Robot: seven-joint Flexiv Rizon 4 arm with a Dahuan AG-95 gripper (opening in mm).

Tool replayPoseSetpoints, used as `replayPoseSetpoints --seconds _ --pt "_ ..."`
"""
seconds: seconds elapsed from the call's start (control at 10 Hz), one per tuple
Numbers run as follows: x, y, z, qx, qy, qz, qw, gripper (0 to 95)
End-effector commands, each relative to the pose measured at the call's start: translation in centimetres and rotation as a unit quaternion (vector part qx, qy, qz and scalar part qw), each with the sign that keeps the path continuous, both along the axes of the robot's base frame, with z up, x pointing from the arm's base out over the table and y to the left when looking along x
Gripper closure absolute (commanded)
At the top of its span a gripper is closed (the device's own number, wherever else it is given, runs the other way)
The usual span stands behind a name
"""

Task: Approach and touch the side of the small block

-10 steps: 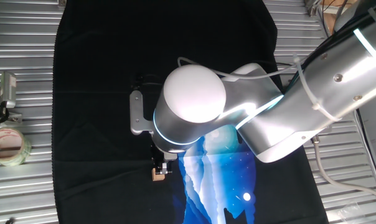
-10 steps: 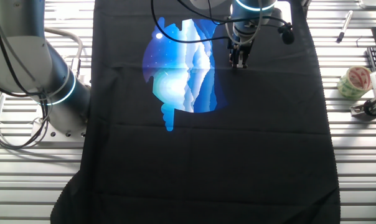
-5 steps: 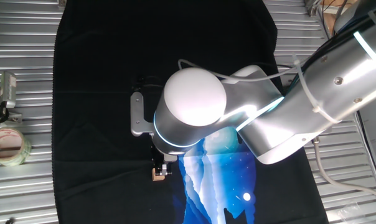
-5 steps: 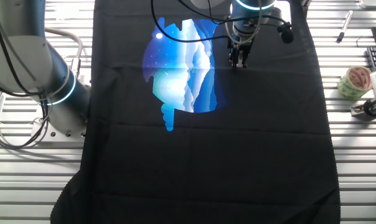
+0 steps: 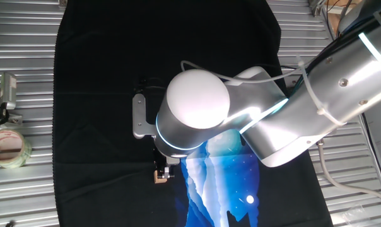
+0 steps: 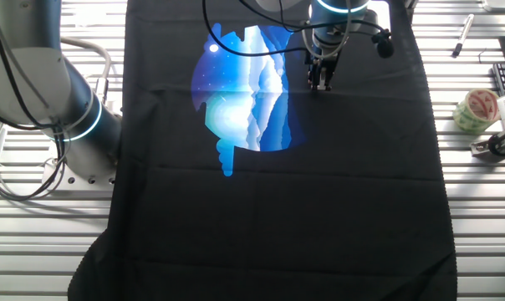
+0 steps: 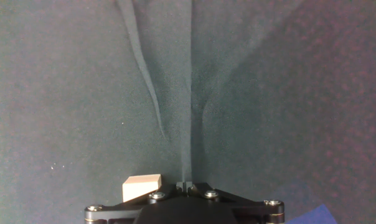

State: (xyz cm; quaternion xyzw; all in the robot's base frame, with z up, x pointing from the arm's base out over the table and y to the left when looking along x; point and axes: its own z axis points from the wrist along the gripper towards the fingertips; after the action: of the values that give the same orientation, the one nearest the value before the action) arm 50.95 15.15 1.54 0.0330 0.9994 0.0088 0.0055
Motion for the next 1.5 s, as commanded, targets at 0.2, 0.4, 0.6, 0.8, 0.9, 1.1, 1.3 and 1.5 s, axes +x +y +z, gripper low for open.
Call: replayPoseSetpoints --seconds 0.2,0.4,0.6,0.8,0.9,1.1,1.3,1.5 --pt "0.03 0.14 -0.12 -0.002 -0.001 -0.002 1.0 95.0" --pt "0.02 0.18 -0.13 -0.002 -0.001 -0.003 1.0 95.0" --pt "0.02 0.25 -0.16 -0.002 -0.001 -0.003 1.0 95.0" --pt "0.01 0.32 -0.18 -0.003 -0.002 -0.004 1.0 95.0" --pt "0.0 0.36 -0.2 -0.003 -0.002 -0.004 1.0 95.0" --pt "-0.02 0.48 -0.24 -0.003 -0.003 -0.006 1.0 95.0" --pt "-0.03 0.55 -0.26 -0.003 -0.003 -0.007 1.0 95.0" --pt "-0.03 0.6 -0.28 -0.003 -0.003 -0.007 1.0 95.0"
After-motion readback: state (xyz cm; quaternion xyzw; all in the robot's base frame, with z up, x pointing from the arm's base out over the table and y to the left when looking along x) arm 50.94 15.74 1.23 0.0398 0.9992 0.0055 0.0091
